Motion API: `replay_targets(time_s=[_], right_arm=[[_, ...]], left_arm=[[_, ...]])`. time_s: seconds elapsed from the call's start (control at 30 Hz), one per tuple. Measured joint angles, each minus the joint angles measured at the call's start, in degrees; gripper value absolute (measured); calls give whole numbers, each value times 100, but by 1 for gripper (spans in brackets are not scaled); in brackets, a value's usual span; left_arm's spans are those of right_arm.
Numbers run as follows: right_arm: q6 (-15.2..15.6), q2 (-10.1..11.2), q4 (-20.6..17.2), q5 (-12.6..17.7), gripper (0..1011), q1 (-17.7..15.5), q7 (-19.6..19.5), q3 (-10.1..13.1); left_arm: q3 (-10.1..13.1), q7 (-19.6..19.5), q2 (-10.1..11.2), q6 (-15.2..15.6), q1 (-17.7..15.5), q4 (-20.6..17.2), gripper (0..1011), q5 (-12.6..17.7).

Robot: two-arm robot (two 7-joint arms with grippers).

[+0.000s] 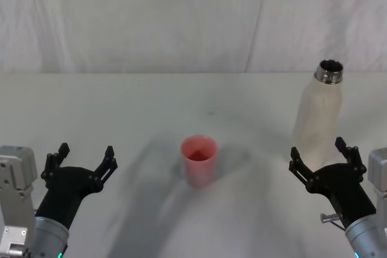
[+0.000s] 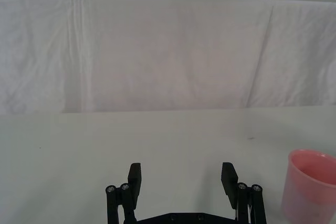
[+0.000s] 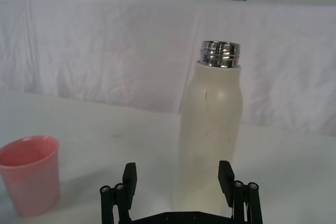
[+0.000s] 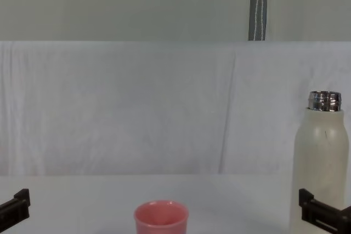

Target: Grasp the thermos with one hand and pour water into the cup lid.

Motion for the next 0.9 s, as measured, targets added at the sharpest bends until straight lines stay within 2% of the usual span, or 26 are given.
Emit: replay_targets(time_s=[0.3,0.6,0.9], right_arm=[[-82,-133,37,30,1001,32,151,209],[-150,-354,314,223,1002,151,327,417],[-226,-507,596,189,1002,335,448,549]], left_arm=[[0,0,0,0,0,0,1001,0],[0,0,0,0,0,0,1001,0],[0,0,0,0,0,0,1001,0]])
